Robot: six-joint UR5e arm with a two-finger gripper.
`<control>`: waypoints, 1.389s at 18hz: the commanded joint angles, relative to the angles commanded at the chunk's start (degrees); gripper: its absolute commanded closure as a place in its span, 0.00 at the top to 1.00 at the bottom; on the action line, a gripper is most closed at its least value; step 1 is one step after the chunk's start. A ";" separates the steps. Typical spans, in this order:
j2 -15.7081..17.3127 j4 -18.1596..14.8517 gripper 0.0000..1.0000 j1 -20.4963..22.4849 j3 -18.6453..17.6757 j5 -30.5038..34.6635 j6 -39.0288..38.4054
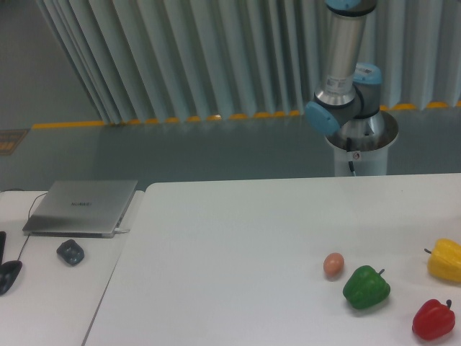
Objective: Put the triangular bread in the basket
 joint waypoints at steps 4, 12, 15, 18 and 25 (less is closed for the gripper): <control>-1.24 2.38 0.08 0.09 0.35 -0.09 0.18; -1.06 2.29 1.00 -0.79 0.62 -1.57 -0.78; -0.62 1.94 1.00 -1.58 0.70 -1.67 -1.05; -0.27 1.68 1.00 -1.75 0.53 -1.84 -1.40; 6.49 -9.46 1.00 -6.84 0.97 -1.23 -2.19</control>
